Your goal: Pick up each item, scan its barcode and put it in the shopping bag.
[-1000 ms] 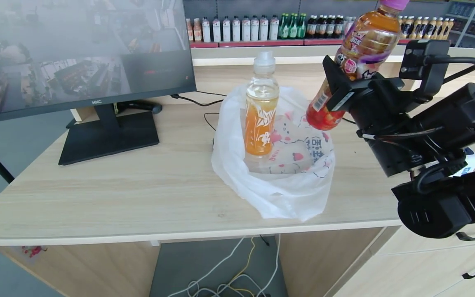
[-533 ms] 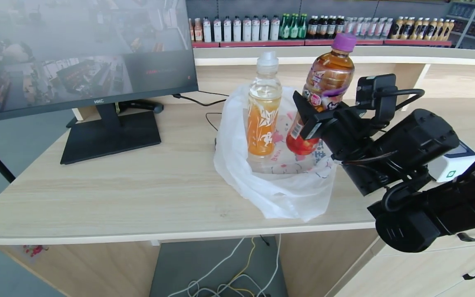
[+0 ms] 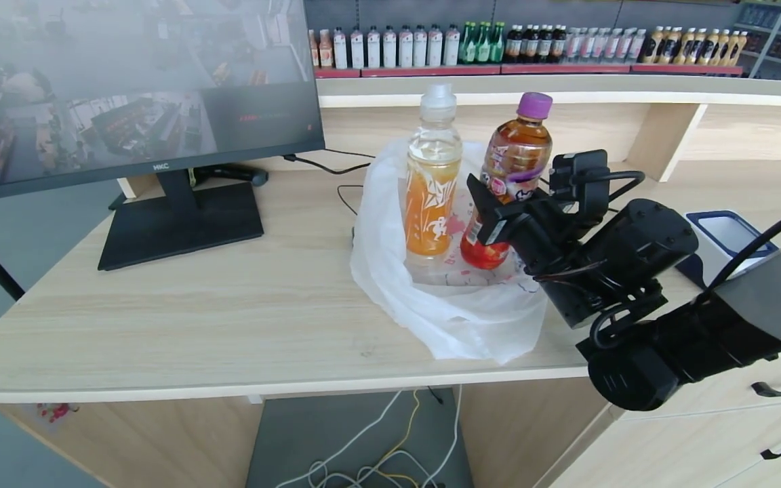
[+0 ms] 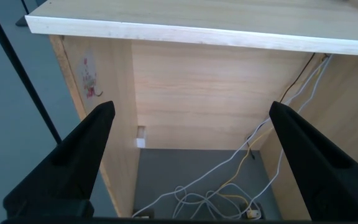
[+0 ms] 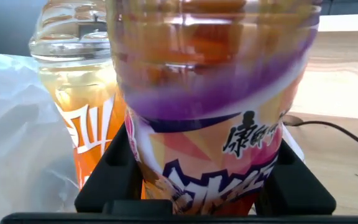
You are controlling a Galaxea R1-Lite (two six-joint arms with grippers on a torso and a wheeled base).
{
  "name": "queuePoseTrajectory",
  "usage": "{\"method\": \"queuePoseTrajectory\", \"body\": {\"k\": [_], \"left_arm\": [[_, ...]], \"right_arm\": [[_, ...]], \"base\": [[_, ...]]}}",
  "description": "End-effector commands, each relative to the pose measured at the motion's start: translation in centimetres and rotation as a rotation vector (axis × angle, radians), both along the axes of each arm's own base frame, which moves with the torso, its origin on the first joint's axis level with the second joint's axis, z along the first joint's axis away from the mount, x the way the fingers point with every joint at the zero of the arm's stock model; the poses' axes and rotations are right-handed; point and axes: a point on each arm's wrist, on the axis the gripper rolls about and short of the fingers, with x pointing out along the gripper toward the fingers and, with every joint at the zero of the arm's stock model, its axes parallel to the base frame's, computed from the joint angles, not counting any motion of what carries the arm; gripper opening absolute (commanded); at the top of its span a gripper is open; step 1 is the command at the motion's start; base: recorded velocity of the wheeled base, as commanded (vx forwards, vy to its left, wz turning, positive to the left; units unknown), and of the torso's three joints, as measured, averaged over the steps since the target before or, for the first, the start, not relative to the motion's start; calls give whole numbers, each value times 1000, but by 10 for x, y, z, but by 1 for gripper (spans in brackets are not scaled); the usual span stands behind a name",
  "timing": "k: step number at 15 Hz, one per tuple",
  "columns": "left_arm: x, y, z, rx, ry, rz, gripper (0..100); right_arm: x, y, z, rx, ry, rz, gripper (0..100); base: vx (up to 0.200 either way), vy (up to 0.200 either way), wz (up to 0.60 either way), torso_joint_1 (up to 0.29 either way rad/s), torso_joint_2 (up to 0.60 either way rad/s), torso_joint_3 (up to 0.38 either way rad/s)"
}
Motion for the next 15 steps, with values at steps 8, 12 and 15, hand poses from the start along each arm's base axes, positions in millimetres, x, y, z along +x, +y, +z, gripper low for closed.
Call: {"method": "queuePoseTrajectory", "body": {"k": [8, 12, 15], "left_arm": [[0, 0, 0, -1, 0, 1, 100], [0, 0, 0, -1, 0, 1, 100], [0, 0, 0, -1, 0, 1, 100]], "right_arm": [[18, -7, -7, 0, -3, -44, 0], [23, -7, -16, -11, 19, -49, 0], [26, -9, -20, -16, 27, -58, 0]], "base": [[0, 0, 0, 0, 0, 0], [0, 0, 0, 0, 0, 0], [0, 0, 0, 0, 0, 0]]}}
